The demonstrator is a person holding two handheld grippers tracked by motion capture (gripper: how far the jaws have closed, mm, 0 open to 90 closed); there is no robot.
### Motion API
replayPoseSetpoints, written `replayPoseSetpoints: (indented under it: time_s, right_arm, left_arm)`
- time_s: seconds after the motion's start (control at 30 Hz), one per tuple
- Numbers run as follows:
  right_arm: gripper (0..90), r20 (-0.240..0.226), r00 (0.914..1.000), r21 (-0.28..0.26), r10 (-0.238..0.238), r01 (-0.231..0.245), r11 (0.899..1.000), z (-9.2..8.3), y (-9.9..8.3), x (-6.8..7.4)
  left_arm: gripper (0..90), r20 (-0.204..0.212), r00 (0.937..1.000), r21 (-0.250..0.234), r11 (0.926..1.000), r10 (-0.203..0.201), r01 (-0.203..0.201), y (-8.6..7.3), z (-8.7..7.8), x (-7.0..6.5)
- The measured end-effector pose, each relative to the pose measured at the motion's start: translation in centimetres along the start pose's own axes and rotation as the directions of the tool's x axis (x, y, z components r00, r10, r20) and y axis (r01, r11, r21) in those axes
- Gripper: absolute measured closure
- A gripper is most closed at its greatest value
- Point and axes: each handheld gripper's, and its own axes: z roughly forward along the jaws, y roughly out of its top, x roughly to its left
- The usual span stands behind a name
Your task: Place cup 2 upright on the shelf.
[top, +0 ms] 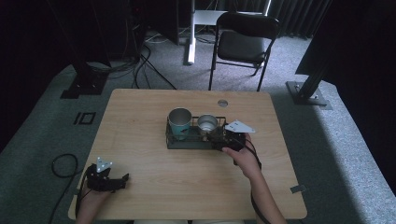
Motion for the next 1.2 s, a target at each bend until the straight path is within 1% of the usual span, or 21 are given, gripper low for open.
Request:
replayPoseSetpoints:
  time_s: [0.17,0.27,0.47,0.67,0.73,0.93,1.13,1.2]
  right_arm:
    - [12.5,-0.005,0.9999,0.003,-0.011,0.011,1.000,-0.7,-0.3,-0.2]
    - [12.5,0.000,1.0000,0.004,-0.006,0.006,1.000,-1.2,-0.5,-0.5]
    - [12.5,0.015,0.9999,0.008,0.001,-0.001,1.000,-2.2,-1.0,-1.1]
    - [12.5,0.041,0.9991,0.012,0.010,-0.010,1.000,-3.3,-1.9,-1.8]
    - [12.5,0.042,0.9990,0.015,0.015,-0.016,1.000,-3.5,-2.2,-2.0]
    - [12.5,0.057,0.9980,0.021,0.025,-0.027,0.999,-4.0,-3.2,-2.6]
    - [12.5,0.076,0.9964,0.043,0.038,-0.042,0.998,-4.1,-4.5,-3.1]
    - [12.5,0.083,0.9959,0.051,0.036,-0.040,0.998,-4.1,-4.9,-3.3]
  left_arm:
    - [0.4,0.000,1.0000,0.001,1.0000,0.000,0.000,0.0,0.0,0.0]
    - [0.4,0.000,1.0000,0.001,1.0000,0.000,0.000,0.0,0.0,0.0]
    - [0.4,0.000,1.0000,0.001,1.0000,0.000,0.000,0.0,0.0,0.0]
    - [0.4,0.000,1.0000,0.000,1.0000,0.000,0.000,0.0,0.0,0.0]
    - [0.4,0.000,1.0000,0.000,1.0000,0.000,0.000,0.0,0.0,0.0]
    - [0.4,0.000,1.0000,0.000,1.0000,0.000,0.000,0.0,0.0,0.0]
    - [0.4,0.000,1.0000,0.000,1.0000,0.000,0.000,0.0,0.0,0.0]
    - [0.4,0.000,1.0000,0.000,1.0000,0.000,0.000,0.0,0.0,0.0]
